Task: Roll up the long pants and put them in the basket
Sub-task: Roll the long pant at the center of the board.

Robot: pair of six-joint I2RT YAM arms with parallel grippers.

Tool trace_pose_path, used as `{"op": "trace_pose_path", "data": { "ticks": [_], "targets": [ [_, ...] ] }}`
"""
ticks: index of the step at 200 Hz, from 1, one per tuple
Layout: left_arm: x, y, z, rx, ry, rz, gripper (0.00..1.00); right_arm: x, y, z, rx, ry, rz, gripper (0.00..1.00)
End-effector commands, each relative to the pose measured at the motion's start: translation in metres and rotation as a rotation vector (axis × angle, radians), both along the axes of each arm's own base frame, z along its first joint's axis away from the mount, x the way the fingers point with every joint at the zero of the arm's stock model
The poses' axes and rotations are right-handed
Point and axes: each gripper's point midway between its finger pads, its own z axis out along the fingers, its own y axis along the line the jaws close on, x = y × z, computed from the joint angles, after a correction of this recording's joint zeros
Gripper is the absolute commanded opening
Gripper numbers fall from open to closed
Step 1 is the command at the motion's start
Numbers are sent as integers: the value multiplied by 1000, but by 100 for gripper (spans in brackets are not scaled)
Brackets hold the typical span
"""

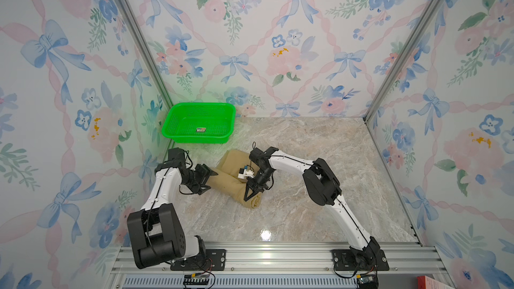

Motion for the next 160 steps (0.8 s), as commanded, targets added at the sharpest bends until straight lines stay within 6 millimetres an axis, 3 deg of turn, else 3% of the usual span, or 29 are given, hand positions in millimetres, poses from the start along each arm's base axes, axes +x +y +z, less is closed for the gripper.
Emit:
{"op": "trace_pose_path", "data": {
  "ticks": [1,65,114,137,148,155,160],
  "targets": [
    [19,-9,-2,-88,-126,39,99,8,1,-19,-9,66,-63,11],
    [37,0,-32,-33,-140,70,99,7,2,-33,-22,139,-84,13],
    [30,-16,-67,-18,-60,13,99,13,4,-33,-5,170,-107,15],
    [36,-20,-67,-9,-90,19,99,11,5,-34,-8,189,-100,16],
    [35,-20,-78,5,-38,7,88,11,3,-36,-26,170,-91,17],
    [36,-23,-80,-8,-22,-9,67,13,1,-37,-39,149,-88,19],
    [38,-24,-80,-16,-10,-19,45,14,-2,-38,-53,129,-84,19]
  ]
}}
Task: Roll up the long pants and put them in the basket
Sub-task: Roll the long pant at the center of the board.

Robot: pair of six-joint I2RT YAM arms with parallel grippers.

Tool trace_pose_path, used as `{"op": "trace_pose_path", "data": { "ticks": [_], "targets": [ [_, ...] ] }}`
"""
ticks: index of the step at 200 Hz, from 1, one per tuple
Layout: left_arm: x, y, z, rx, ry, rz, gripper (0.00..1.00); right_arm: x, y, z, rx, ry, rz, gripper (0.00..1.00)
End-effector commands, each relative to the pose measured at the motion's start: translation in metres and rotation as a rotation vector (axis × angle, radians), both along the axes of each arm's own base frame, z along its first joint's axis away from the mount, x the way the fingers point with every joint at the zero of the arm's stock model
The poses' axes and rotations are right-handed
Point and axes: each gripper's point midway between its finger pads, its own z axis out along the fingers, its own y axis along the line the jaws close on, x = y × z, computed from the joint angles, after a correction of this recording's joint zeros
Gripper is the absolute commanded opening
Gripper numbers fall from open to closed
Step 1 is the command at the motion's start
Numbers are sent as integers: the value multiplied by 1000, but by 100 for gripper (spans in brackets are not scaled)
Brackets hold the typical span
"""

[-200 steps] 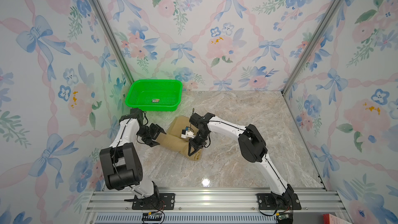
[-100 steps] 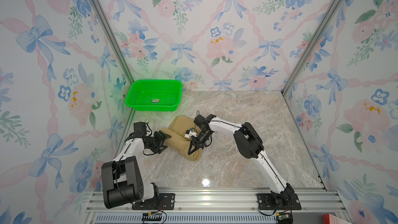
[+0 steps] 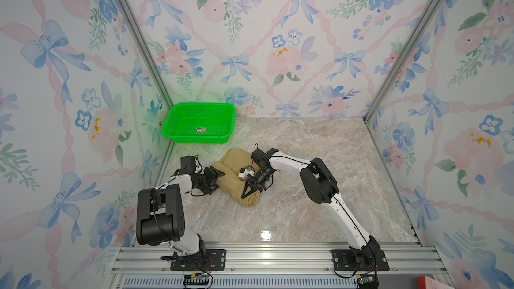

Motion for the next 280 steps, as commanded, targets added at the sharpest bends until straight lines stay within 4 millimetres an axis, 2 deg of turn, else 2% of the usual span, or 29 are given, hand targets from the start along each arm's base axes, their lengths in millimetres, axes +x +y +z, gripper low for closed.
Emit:
{"op": "trace_pose_path", "data": {
  "ticks": [1,12,20,38,46,55,56,58,59,61,63,85,109,127,157,187,202,232,267,280],
  "targets": [
    [-5,-7,-20,4,91,-40,41,7,-14,-39,-133,-38,-3,20],
    [-8,-5,-25,15,158,-58,1,10,-21,-41,-182,-101,14,25],
    [-11,-5,-27,19,195,-71,0,13,-27,-42,-225,-159,30,32],
    [-12,-3,-23,33,227,-64,0,25,-37,-38,-287,-280,46,35],
    [-13,1,-19,56,248,-55,0,30,-40,-35,-312,-330,49,41],
    [-15,2,-12,62,261,-58,0,39,-46,-31,-354,-410,52,57],
    [-14,2,-11,62,260,-59,0,40,-46,-30,-358,-420,53,63],
    [-14,2,-9,64,261,-60,0,41,-46,-29,-363,-440,56,86],
    [-14,2,-8,64,263,-61,0,42,-47,-28,-366,-450,58,93],
    [-14,3,-7,67,265,-62,0,44,-47,-26,-371,-470,59,98],
    [-15,3,-5,69,270,-64,0,45,-48,-24,-375,-489,63,99],
    [-21,8,9,99,346,-61,0,57,-49,3,-424,-699,82,100],
    [-32,5,18,63,468,-60,0,65,-47,37,-506,-992,116,100],
    [-34,4,24,48,520,-57,0,57,-40,59,-554,-1219,180,100],
    [-35,7,23,54,619,-71,0,31,-23,73,-603,-1476,231,100],
    [-29,8,18,46,668,-67,0,2,-4,65,-587,-1534,248,100],
    [-26,7,18,38,684,-66,0,-5,0,56,-612,-1567,268,100],
    [-27,6,24,23,711,-75,0,0,-3,28,-718,-1614,339,100],
    [-29,2,33,-3,699,-74,0,18,-11,-6,-860,-1682,436,100],
    [-31,3,35,5,696,-76,0,23,-14,-16,-880,-1671,454,92]
  ]
}}
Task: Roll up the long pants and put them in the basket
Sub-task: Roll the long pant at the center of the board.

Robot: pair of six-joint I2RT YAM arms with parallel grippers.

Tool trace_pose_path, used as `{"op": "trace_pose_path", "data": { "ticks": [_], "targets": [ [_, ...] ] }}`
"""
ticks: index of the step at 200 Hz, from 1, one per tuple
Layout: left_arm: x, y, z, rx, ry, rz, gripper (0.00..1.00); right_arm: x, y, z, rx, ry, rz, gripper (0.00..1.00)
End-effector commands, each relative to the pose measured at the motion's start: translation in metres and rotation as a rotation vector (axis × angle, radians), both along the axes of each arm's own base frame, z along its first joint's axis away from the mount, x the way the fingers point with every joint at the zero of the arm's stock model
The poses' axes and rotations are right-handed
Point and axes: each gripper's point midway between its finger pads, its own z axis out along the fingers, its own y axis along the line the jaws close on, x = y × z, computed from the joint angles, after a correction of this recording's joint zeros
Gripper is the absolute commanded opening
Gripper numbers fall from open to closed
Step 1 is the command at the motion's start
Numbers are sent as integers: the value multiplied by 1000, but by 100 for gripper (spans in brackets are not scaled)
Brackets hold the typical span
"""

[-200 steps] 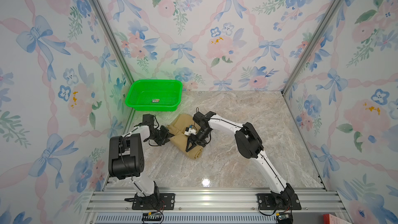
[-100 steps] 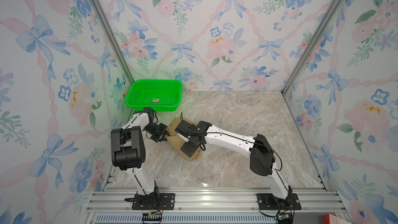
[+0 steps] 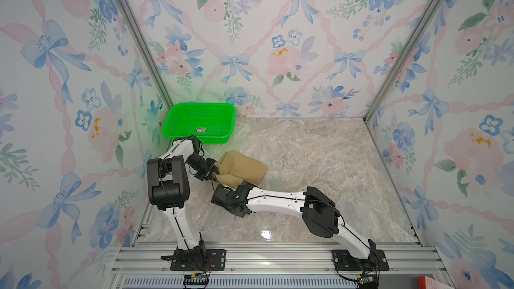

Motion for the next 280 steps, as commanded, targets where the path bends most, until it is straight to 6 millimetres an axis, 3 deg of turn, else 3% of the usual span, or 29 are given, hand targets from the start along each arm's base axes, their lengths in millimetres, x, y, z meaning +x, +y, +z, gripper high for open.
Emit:
{"op": "trace_pose_path", "data": {
  "ticks": [1,9,18,29,55,76,88,94,108,128,160,200,232,280],
  "targets": [
    [-23,-4,14,-34,91,7,0,14,-18,-28,-130,-32,-19,91],
    [-24,-3,14,-36,92,11,0,16,-20,-31,-138,-30,-24,75],
    [-25,-1,14,-35,86,19,0,17,-20,-30,-137,-30,-19,45],
    [-24,2,13,-38,72,31,0,16,-21,-27,-130,-32,-11,22],
    [-23,9,9,-34,42,41,0,12,-20,-18,-73,34,1,12],
    [-20,8,6,-54,2,47,0,-3,-15,-13,16,185,21,11],
    [-17,6,6,-65,-30,41,14,-12,-11,-6,87,284,27,11],
    [-16,6,7,-65,-48,33,28,-16,-9,-2,126,340,25,10],
    [-14,10,13,-38,-101,8,69,-23,-6,6,219,496,6,10],
    [-16,17,24,18,-157,-30,98,-27,-7,14,321,689,-41,10],
    [-15,18,41,47,-263,-67,99,-20,-15,10,439,955,-127,10],
    [1,13,61,54,-529,-63,99,-2,-27,-5,620,1181,-297,15],
    [18,6,70,63,-755,-56,99,0,-26,-23,691,1382,-390,16],
    [39,-13,48,31,-811,-38,99,3,-13,-49,769,1605,-529,21]
  ]
}}
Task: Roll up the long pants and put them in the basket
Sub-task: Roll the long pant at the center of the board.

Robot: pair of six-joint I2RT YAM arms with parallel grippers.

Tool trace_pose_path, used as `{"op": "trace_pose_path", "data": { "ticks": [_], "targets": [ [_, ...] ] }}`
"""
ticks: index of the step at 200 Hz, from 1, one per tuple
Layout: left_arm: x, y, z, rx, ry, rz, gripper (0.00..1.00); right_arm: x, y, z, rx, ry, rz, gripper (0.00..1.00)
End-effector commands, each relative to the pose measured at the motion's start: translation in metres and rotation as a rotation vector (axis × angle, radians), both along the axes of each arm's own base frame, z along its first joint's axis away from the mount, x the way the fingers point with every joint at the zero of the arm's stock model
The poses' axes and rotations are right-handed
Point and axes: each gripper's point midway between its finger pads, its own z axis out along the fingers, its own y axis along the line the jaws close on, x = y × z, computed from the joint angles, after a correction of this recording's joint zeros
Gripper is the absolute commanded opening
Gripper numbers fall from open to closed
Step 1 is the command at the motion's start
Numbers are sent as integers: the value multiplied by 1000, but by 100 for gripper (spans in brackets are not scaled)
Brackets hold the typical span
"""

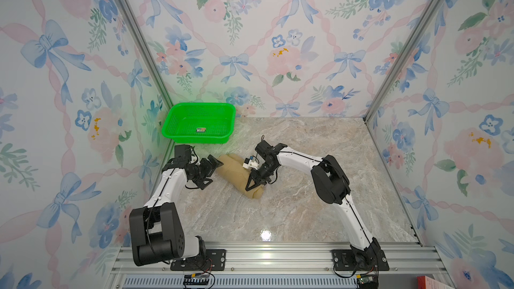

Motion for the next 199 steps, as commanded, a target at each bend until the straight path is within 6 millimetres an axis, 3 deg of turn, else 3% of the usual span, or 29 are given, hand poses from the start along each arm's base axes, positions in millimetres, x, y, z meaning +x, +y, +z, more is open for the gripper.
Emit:
{"op": "trace_pose_path", "data": {
  "ticks": [1,37,49,71,81,89,94,99,110,131,139,158,172,186,199],
  "targets": [
    [26,-13,-2,-11,-95,-11,99,-16,1,-46,-70,235,-46,22],
    [41,-34,-27,-8,-87,-32,99,-16,-1,-48,-100,263,-28,22],
    [41,-40,-48,-2,-17,-53,99,-13,-1,-48,-98,267,-36,22],
    [35,-38,-71,13,60,-49,99,-8,-3,-50,-83,306,-62,24],
    [33,-36,-79,30,88,-53,93,-7,-5,-51,-86,303,-63,27],
    [32,-35,-83,34,105,-54,82,-6,-7,-52,-96,292,-58,30],
    [32,-35,-86,34,117,-55,69,-6,-8,-52,-107,279,-53,31],
    [32,-35,-88,35,139,-59,43,-6,-10,-52,-123,261,-46,32],
    [33,-37,-91,25,188,-78,0,-3,-17,-56,-183,197,-33,36],
    [32,-42,-93,-7,278,-92,0,6,-37,-61,-356,-22,40,67],
    [32,-41,-89,1,291,-91,0,9,-38,-57,-386,-84,55,72],
    [33,-39,-74,18,280,-99,0,13,-31,-50,-368,-112,42,67],
    [30,-38,-66,26,292,-110,0,14,-26,-52,-351,-97,25,48],
    [29,-44,-59,-3,295,-136,0,10,-21,-58,-339,-60,23,45],
    [29,-46,-51,-16,273,-145,0,8,-22,-67,-348,-54,22,30]
  ]
}}
